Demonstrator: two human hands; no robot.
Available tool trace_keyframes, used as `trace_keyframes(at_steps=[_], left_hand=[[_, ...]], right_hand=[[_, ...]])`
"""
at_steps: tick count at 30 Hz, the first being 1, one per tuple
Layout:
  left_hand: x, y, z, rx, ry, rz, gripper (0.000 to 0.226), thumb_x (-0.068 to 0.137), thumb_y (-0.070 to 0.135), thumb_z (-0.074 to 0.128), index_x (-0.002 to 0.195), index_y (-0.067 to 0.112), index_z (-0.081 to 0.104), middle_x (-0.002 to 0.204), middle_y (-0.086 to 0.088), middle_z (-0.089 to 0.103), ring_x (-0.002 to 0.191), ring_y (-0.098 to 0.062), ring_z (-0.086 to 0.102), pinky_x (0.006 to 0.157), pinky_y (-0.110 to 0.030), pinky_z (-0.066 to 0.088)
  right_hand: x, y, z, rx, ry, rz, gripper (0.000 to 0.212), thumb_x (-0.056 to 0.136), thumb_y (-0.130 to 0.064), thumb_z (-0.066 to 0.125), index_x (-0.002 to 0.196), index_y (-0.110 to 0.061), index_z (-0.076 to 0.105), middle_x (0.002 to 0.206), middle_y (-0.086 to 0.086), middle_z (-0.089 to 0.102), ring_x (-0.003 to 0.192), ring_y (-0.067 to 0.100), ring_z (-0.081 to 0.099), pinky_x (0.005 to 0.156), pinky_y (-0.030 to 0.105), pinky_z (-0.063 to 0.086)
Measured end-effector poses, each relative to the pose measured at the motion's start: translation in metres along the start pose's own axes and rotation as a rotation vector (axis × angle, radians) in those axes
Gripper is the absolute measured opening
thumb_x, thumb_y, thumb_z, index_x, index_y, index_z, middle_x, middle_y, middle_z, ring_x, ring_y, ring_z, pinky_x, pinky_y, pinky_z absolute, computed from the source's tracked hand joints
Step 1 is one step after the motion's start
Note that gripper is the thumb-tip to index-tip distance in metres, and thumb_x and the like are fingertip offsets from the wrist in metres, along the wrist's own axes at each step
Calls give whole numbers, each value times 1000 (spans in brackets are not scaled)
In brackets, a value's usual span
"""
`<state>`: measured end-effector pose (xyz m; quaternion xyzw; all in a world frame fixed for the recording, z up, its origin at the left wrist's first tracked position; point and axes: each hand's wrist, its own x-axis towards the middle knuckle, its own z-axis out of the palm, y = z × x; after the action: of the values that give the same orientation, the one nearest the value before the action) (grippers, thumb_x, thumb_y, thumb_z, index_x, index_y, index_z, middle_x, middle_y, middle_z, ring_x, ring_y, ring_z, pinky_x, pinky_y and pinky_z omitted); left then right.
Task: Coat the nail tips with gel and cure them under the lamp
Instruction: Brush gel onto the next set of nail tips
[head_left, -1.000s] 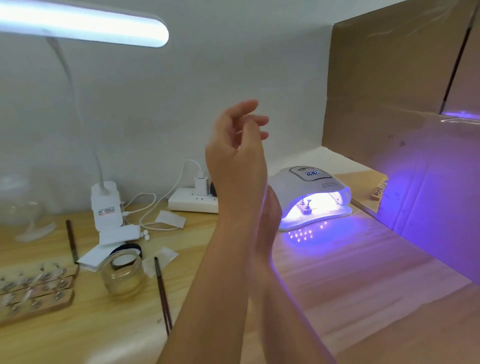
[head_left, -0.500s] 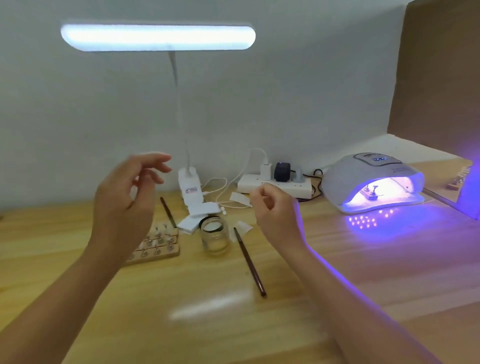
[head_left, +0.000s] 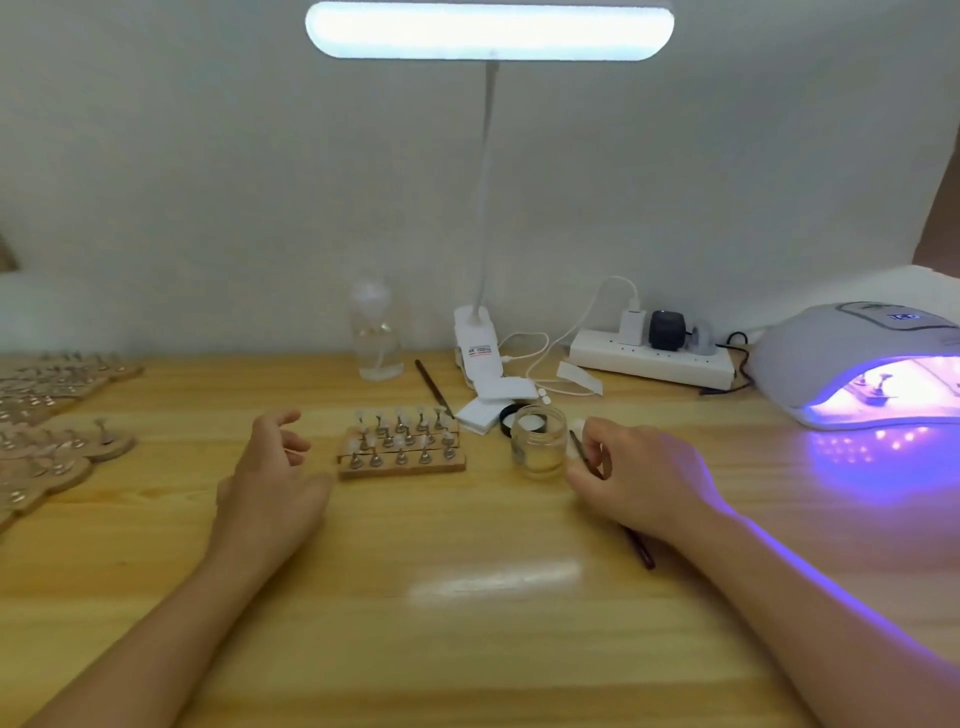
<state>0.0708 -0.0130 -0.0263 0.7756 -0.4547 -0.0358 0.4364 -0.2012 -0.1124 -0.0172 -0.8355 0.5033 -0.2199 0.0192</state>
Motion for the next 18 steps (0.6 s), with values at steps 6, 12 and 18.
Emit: trace_keyframes(at_steps=[6,12,18], left_hand=[[1,1,-1,-46,-142,-40,46,77,13,67,114,23,41,87,11,57,93,-14,53,101,-47,35],[2,1,2,-88,-145,-25,41,68,22,78,92,26,45,83,11,58,80,-13,54,92,-41,42],[4,0,4,-122,-178,-10,39,62,33,81,82,29,49,77,7,63,66,-6,53,78,-34,41]], right_hand=[[3,-3,-6,-100,-100,-63,28,81,-44,51,67,-28,32,62,-11,48,56,1,40,46,21,23],[6,-1,-13,-77,-226,-128,15,84,-35,53,84,-30,39,68,-13,48,60,1,43,48,20,26],[11,7,-24,221,-286,-86,19,82,-23,61,76,-38,52,65,-12,55,58,-2,50,57,19,38]])
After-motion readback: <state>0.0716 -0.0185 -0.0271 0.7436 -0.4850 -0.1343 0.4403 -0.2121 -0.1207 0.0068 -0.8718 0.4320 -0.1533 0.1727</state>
